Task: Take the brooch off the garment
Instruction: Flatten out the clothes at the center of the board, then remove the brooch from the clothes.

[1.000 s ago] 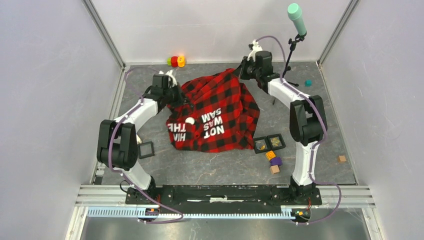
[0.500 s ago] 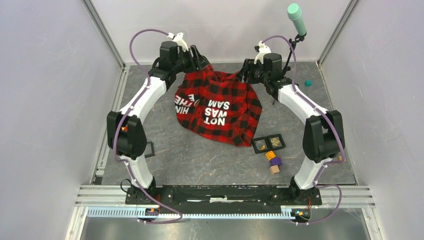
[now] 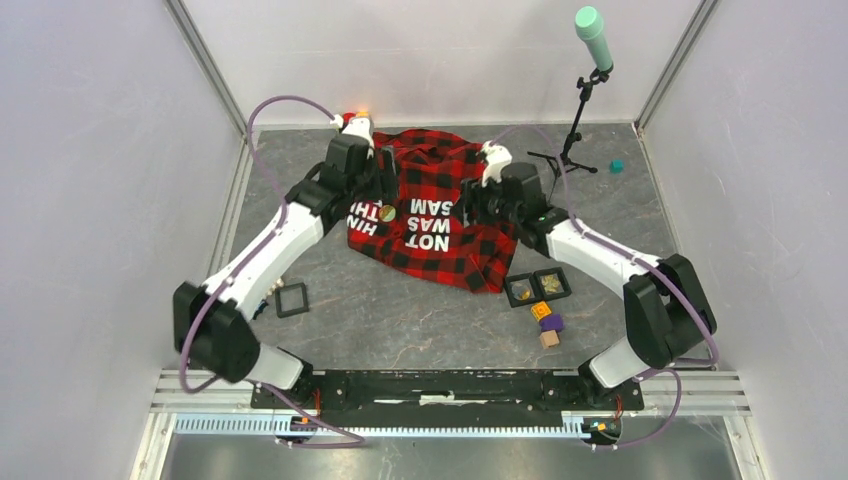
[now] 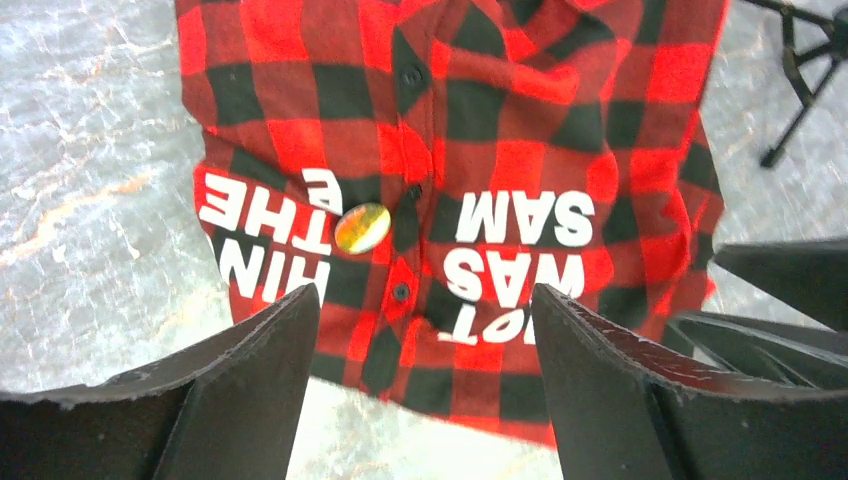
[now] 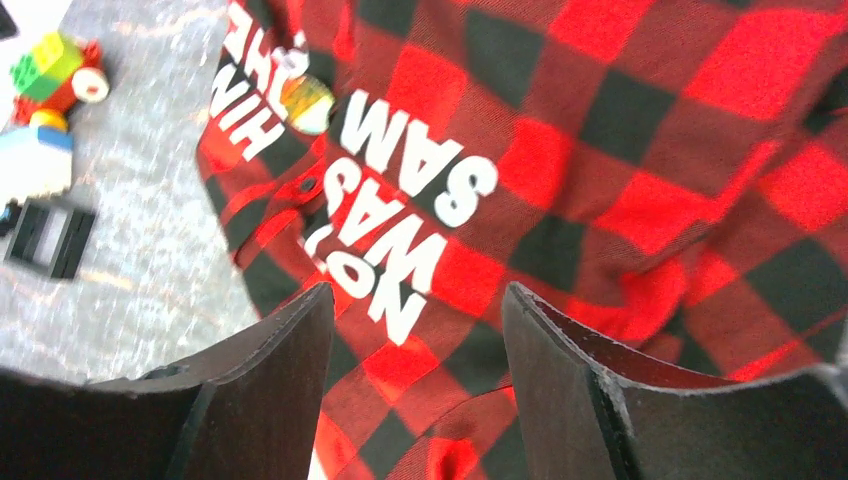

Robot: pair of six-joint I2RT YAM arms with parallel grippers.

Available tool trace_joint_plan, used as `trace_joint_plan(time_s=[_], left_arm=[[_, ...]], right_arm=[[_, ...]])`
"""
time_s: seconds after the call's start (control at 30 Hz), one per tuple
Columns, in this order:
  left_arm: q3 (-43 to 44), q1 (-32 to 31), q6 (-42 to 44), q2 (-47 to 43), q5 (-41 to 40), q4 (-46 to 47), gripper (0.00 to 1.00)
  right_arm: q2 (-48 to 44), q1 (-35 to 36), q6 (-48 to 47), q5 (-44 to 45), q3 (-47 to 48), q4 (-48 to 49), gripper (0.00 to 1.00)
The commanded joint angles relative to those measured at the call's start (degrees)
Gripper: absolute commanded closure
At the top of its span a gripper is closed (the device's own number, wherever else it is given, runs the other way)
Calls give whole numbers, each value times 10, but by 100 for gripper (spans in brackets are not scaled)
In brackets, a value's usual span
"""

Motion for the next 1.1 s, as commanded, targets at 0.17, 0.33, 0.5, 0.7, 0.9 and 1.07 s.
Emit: trace_joint_plan(time_s=[0.17,0.33,0.5,0.7,0.9,1.07], left_arm=[[-138,-10,51,-37,-23,113,24],[-149,-29,96,22,-48,167,33],[-138,-39,116,84,-48,185,41],[-95,-38,141,166,-64,182,45],[-63,-36,149,206,-90,174,44],[-41,-31,156,224,-90,171,43]], right_arm=[[-25,43,11,-25,-110,132,34],[-43,43,15,-20,-144,162,34],[-54,43,11,-10,-153,168,34],[-58,43,9,-8,-161,183,34],[-56,43,8,-7,-157,180,34],[-54,43,7,-8,-157,180,34]])
